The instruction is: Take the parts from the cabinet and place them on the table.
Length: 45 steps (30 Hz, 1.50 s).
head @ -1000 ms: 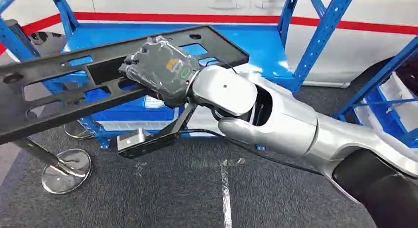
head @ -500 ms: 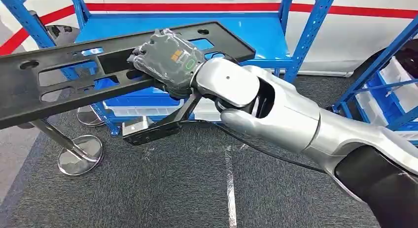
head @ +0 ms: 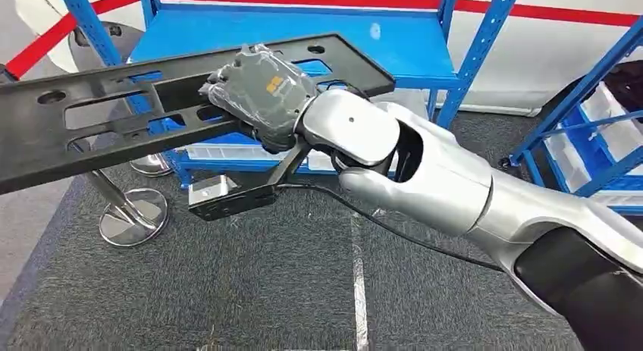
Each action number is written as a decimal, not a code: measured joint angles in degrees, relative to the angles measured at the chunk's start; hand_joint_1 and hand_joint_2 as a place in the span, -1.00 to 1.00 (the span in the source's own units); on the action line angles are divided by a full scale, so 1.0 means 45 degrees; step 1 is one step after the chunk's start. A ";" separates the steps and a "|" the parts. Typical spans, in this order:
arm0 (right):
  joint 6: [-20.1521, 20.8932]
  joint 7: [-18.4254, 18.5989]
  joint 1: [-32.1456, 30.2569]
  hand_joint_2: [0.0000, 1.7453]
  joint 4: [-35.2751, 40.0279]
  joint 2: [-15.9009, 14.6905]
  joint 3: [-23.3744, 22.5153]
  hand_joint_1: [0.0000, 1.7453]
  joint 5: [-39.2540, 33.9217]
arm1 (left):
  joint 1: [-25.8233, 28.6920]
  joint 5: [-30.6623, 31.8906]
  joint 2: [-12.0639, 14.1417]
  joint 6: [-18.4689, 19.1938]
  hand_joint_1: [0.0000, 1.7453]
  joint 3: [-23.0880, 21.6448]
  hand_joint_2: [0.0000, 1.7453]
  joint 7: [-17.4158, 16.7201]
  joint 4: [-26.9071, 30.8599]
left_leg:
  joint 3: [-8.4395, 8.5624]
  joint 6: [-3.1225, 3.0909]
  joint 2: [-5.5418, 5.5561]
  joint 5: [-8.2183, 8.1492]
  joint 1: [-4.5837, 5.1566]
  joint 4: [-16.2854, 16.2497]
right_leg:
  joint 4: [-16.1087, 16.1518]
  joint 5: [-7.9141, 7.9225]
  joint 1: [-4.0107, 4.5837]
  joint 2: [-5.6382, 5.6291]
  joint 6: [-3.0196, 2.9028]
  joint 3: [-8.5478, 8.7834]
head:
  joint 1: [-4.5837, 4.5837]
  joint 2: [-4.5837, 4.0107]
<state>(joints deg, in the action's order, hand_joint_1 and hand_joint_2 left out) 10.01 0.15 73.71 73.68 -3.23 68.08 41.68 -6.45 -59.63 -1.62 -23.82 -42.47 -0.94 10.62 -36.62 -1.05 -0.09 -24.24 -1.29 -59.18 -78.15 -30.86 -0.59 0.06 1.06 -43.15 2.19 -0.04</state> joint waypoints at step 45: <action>0.0000 0.0189 0.0062 1.00 -0.0369 -0.0092 0.0000 1.00 0.0301 | 0.0092 0.0131 0.0010 -0.0034 -1.00 -0.0209 1.00 0.0151 -0.0010 | -0.1888 0.0878 -0.0034 -0.1421 -0.0140 -0.3688 | 0.4415 0.1115 0.0033 0.0168 -0.0522 0.2199 | 0.0078 0.0000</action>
<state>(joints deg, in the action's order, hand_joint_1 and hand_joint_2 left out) 10.01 1.01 73.99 72.02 -3.65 68.08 43.03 -6.03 -59.04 -1.57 -23.98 -43.41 -0.26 10.58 -45.12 2.90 -0.24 -30.63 -1.92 -75.78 -58.29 -25.84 -0.45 0.82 -1.28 -33.25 2.54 -0.04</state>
